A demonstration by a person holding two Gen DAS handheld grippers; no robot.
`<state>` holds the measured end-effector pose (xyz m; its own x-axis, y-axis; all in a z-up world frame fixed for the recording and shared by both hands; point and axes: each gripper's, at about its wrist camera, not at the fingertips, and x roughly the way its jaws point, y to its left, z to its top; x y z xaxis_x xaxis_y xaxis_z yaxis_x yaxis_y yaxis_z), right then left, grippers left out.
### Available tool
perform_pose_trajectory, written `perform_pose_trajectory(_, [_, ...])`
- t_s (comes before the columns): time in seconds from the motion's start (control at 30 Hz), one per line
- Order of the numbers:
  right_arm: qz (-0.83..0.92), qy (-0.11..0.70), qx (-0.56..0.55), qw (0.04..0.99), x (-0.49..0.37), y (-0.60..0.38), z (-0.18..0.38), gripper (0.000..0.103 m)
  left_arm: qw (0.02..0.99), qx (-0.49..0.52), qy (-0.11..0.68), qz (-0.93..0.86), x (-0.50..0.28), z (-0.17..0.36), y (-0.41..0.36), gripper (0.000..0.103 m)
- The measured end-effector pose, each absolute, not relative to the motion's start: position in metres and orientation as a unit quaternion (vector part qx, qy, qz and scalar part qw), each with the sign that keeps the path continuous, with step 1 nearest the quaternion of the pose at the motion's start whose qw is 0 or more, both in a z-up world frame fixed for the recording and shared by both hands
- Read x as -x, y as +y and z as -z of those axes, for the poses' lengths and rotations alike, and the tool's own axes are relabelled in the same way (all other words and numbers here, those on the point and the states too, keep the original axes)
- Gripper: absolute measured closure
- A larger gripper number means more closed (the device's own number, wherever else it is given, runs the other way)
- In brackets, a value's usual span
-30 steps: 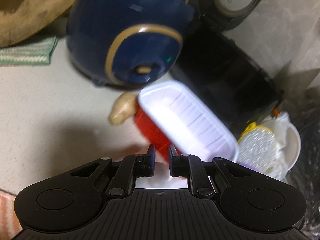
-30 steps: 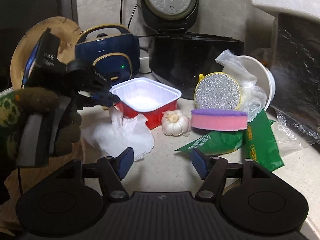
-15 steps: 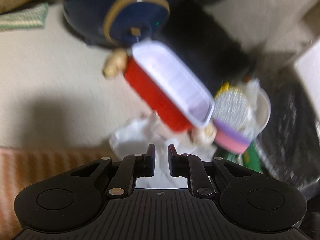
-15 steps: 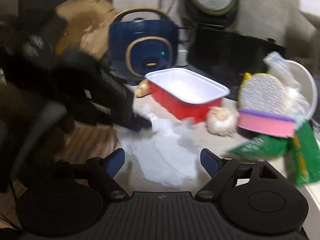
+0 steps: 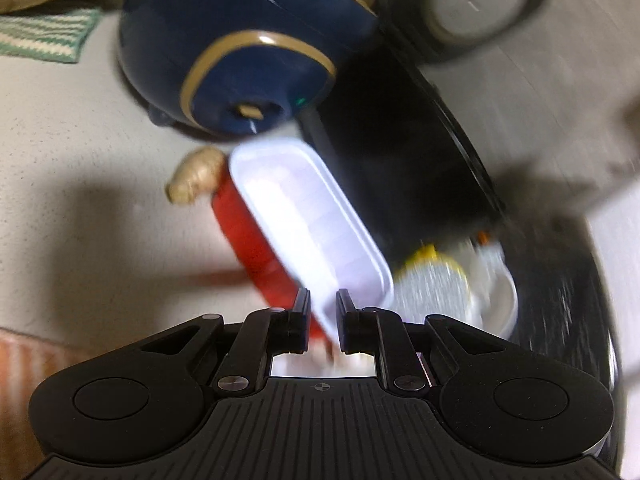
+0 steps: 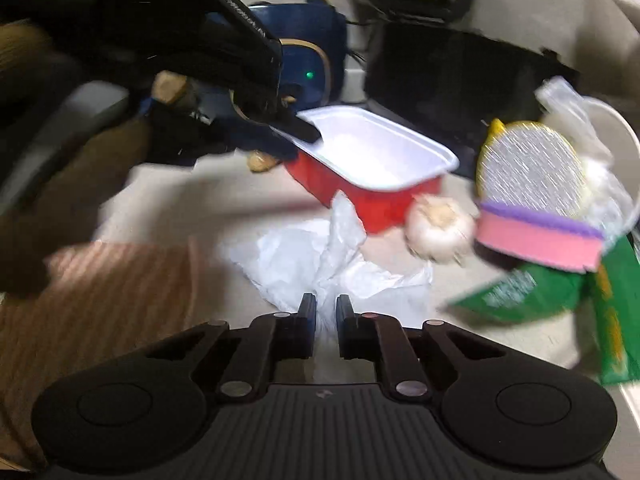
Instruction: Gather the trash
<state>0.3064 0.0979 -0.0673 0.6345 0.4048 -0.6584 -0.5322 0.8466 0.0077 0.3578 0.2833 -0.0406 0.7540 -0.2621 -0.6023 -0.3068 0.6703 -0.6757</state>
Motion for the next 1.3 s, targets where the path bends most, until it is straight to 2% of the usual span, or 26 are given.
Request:
perform_pose_trajectory(0.27, [-0.229,0.343,0.088,0.907,-0.296,0.068,0.071,0.092,0.864,0.355,0.348,-0.08,-0.397,0.047,0.273,0.087])
perform_pose_trajectory(0.53, [-0.221,0.33,0.1,0.912,-0.296,0.059,0.071,0.089,0.881,0.295,0.356,-0.097,-0.396,0.057,0.259,0.087])
perform_pose_trajectory(0.73, [-0.216,0.336,0.095,0.912,-0.302,0.06,0.074,0.076,0.859,0.293,0.415,-0.067,-0.392,0.078,0.255,0.089])
perform_pose_trajectory(0.9, [-0.221,0.333,0.1,0.911,-0.301,0.064,0.078,0.06,0.85,0.291,0.44,-0.01,-0.377,0.081,0.254,0.09])
perform_pose_trajectory(1.0, [-0.22,0.331,0.102,0.912,-0.301,0.066,0.079,0.055,0.861,0.263,0.434,-0.015,-0.362,0.074,0.256,0.09])
perform_pose_trajectory(1.3, [-0.217,0.335,0.087,0.913,-0.3,0.07,0.077,0.053,0.875,0.227,0.426,-0.027,-0.32,0.054,0.279,0.09])
